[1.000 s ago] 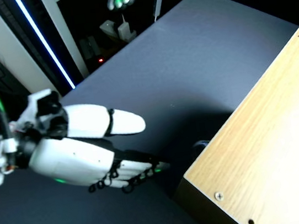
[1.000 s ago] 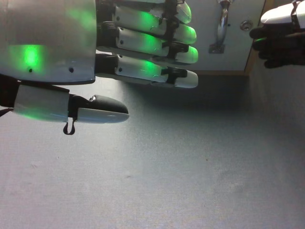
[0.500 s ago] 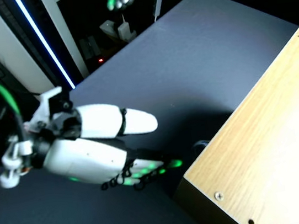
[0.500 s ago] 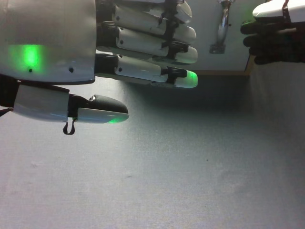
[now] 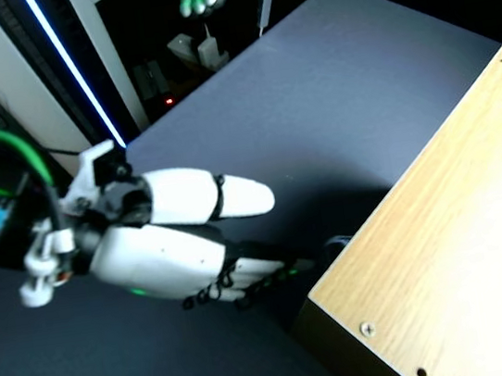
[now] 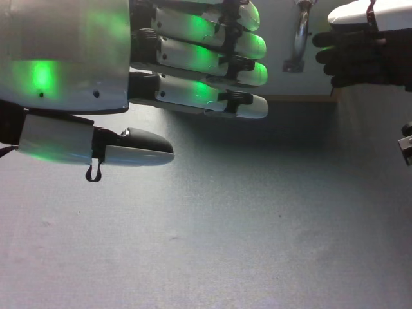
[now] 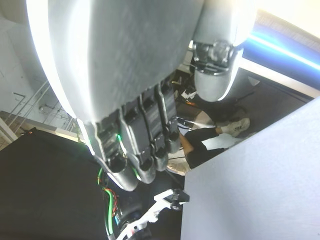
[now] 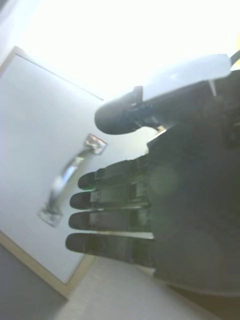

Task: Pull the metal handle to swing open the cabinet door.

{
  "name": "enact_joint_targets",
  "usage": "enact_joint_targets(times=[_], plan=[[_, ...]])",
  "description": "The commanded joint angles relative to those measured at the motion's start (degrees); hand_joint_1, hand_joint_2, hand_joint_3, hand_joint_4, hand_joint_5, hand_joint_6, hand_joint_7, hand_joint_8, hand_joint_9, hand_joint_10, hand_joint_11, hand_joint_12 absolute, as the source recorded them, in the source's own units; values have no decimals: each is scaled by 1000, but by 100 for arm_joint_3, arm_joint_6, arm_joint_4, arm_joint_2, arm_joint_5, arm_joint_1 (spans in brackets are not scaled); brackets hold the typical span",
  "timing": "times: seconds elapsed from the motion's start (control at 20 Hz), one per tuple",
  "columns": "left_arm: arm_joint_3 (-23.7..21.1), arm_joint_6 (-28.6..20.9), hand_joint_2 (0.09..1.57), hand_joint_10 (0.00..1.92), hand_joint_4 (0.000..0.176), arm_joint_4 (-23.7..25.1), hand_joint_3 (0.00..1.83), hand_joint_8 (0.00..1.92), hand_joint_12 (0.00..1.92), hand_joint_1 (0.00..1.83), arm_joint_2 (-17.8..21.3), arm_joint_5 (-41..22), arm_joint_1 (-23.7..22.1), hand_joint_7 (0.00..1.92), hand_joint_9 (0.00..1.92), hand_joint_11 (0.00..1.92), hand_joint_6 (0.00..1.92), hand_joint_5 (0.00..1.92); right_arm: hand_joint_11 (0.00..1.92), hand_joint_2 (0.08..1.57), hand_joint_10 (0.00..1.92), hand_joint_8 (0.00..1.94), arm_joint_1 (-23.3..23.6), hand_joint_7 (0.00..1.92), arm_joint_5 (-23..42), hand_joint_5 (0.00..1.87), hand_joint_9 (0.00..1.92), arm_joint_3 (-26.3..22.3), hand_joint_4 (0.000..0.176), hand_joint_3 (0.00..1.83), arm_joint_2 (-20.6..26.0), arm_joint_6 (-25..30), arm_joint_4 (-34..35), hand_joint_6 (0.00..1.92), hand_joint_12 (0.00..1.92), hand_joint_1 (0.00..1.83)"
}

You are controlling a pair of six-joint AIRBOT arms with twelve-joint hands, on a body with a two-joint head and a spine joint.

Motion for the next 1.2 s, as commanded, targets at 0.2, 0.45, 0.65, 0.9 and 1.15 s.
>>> enact_joint_targets(times=[0.2,0.45,0.65,0.9,1.15], plan=[[-22,44,1571,3,0,-532,85,3,796,0,46,-125,-37,396,354,0,1,379,0,1571,4,2,-72,214,979,195,185,-10,0,33,-84,41,77,3,537,0],[-22,44,1571,1,0,-532,45,1,760,0,46,-125,-37,385,342,0,0,367,0,1569,0,0,-91,192,1018,172,174,23,0,24,-137,41,79,0,511,0],[-22,44,1571,3,0,-532,49,3,804,0,46,-125,-37,403,360,0,1,373,0,1571,4,2,-118,202,1124,180,189,161,0,34,-245,41,86,2,542,0],[-22,44,1569,5,0,-532,32,5,762,0,46,-125,-37,399,354,0,6,377,0,1571,1,2,-142,208,1073,171,186,474,0,19,-340,41,163,0,504,0],[-22,44,1557,5,0,-532,5,3,810,0,46,-125,-37,424,388,0,1,404,0,1571,10,5,-142,224,1024,197,204,522,0,18,-341,41,162,5,566,0]])
